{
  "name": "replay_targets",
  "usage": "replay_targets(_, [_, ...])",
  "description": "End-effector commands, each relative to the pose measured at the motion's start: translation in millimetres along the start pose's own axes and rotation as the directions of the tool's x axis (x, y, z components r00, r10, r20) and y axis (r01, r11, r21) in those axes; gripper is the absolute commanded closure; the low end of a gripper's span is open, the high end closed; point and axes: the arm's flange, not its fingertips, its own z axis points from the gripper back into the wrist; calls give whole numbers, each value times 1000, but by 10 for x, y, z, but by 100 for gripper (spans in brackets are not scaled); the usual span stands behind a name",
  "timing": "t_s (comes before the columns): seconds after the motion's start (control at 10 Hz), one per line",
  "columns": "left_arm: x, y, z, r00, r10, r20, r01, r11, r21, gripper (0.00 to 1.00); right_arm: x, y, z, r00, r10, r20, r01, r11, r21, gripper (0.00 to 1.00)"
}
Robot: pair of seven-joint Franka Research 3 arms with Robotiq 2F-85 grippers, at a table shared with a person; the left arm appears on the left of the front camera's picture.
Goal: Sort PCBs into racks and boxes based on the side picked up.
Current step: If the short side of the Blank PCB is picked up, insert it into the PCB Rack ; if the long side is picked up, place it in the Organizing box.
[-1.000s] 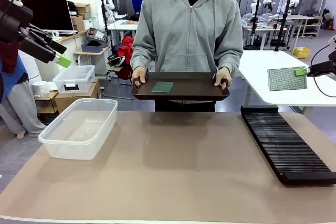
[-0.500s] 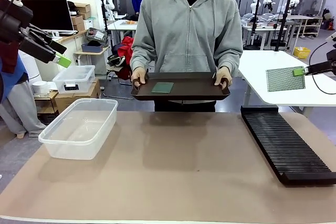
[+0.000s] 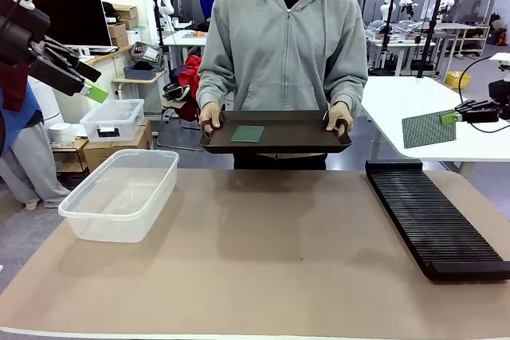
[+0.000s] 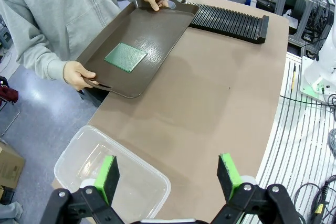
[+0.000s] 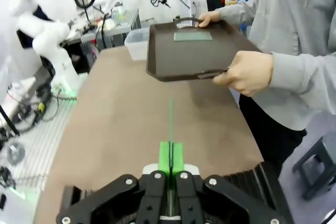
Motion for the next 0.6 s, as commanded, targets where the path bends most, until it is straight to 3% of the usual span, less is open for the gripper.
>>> replay_targets(0.0, [0,6,-12,1000,1,1,-1,1000,0,0,-123,-246,148,995,96,-23,-96,995,20,98])
replay_targets(0.1, [0,6,-12,1000,1,1,-1,1000,0,0,-195,-310,154,989,146,-16,-146,989,31,98])
replay_targets(0.2, [0,6,-12,1000,1,1,-1,1000,0,0,-238,-379,173,992,126,-22,-125,990,59,98])
replay_targets(0.3, [0,6,-12,1000,1,1,-1,1000,0,0,-274,-432,155,997,4,82,-11,996,88,98])
replay_targets(0.4, [0,6,-12,1000,1,1,-1,1000,0,0,-243,-297,121,994,110,-18,-110,994,6,98])
replay_targets(0.5, [0,6,-12,1000,1,1,-1,1000,0,0,-243,-297,121,994,110,-18,-110,994,6,98])
